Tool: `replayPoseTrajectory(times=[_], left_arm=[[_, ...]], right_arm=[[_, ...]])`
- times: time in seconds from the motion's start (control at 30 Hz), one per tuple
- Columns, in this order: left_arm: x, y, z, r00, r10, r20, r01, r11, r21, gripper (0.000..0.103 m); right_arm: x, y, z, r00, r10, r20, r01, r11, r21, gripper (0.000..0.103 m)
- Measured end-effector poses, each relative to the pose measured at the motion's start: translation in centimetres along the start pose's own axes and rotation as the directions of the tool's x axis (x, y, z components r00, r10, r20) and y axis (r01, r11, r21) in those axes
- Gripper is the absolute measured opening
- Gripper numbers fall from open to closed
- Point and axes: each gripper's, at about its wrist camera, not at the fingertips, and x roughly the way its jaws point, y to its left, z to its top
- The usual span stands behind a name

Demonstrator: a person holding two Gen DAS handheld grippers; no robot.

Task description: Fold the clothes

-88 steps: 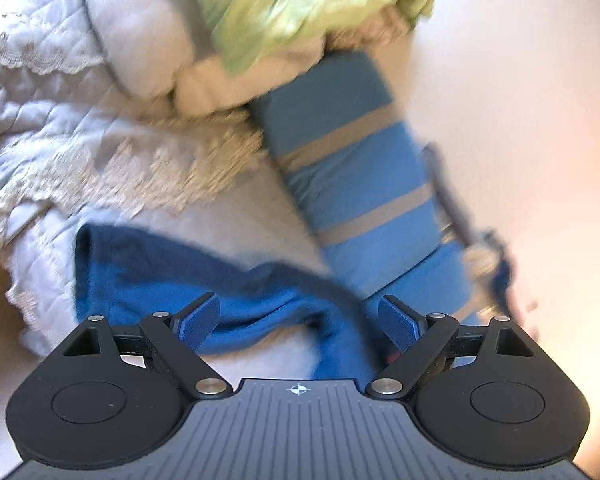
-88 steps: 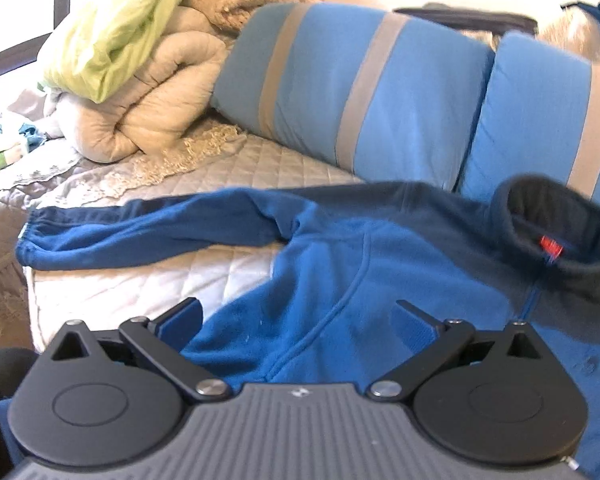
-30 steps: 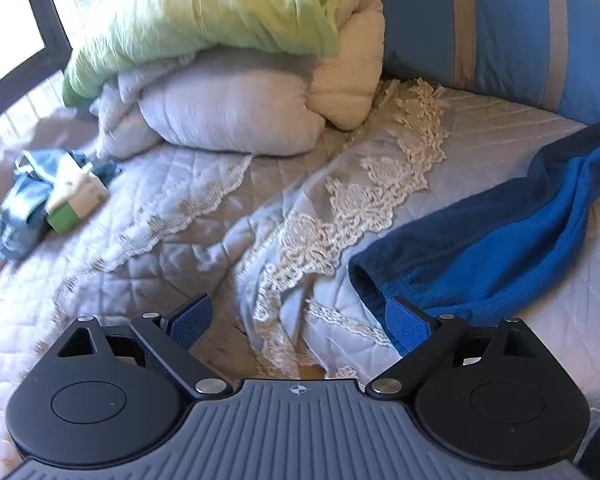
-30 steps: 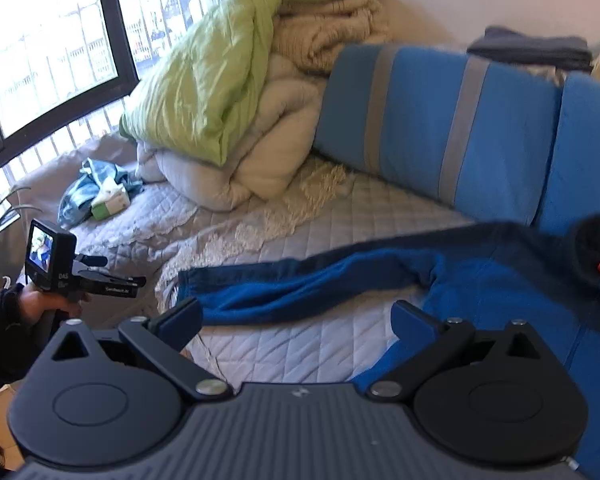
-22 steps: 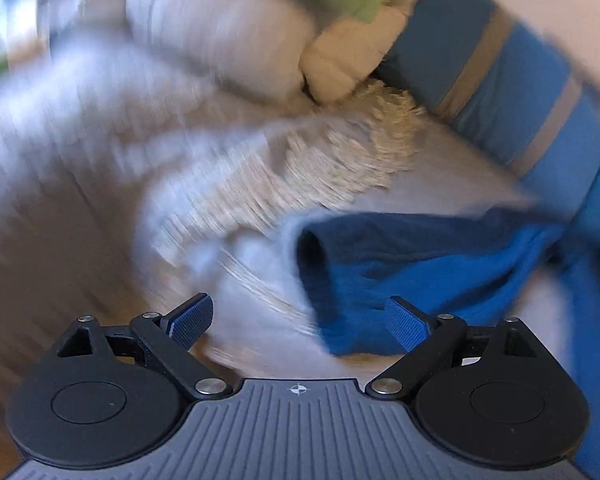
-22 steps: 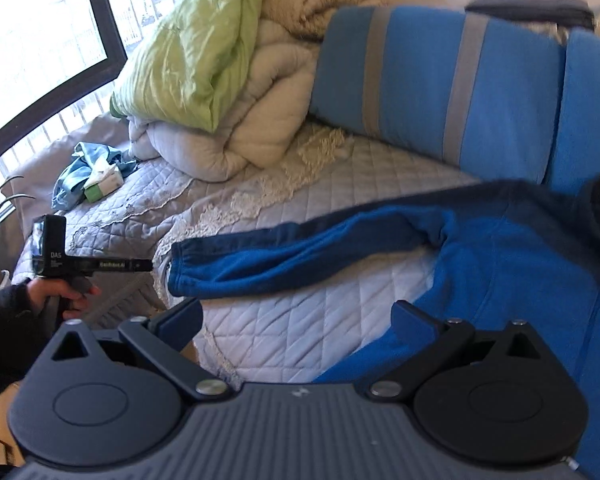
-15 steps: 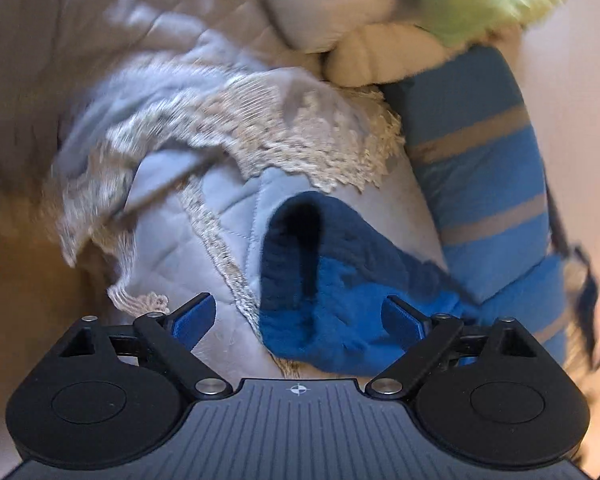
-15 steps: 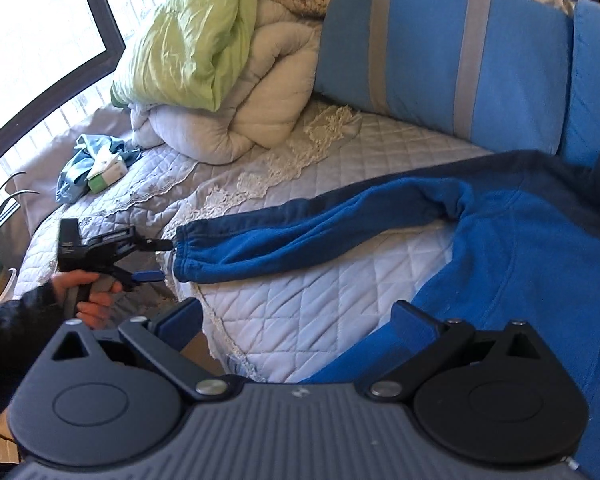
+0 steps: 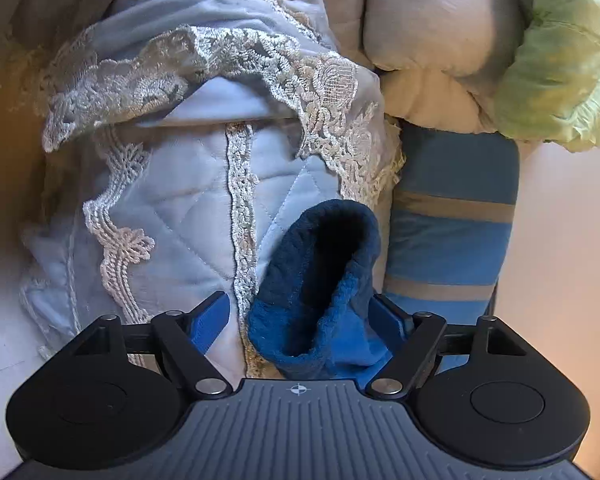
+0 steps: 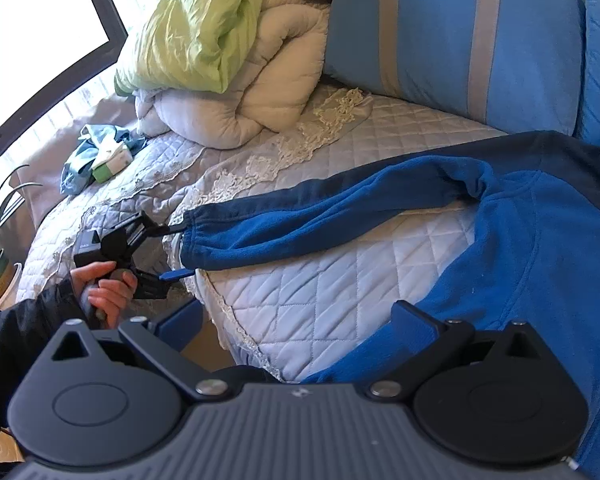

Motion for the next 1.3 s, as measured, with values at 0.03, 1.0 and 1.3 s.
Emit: replayPoseTrajectory(times=[0.03,1.0,1.3], left_arm=[[0.1,-0.2,0.0,1.0,-0.002,-0.007,0.002,1.0,-0.001,0.069],[-0.8,-5.1,-5.3,0.982,0.182,0.052,-0.182,0.826,0.533,0.014],[-1.6,-5.9,-6.4,0.989,0.127,0.081,-0.15,0.824,0.547,0.014]], right_arm=[[0.1,0.1,0.0,1.0,0.001,-0.002,-0.001,1.0,-0.001,0.103],[9.5,0.9,0.6,0.975,0.192,-0.109,-0.14,0.92,0.366,0.103],[21.3,2.6,-0.6,0.935,0.328,-0.134,-0.118,0.644,0.756,0.1]])
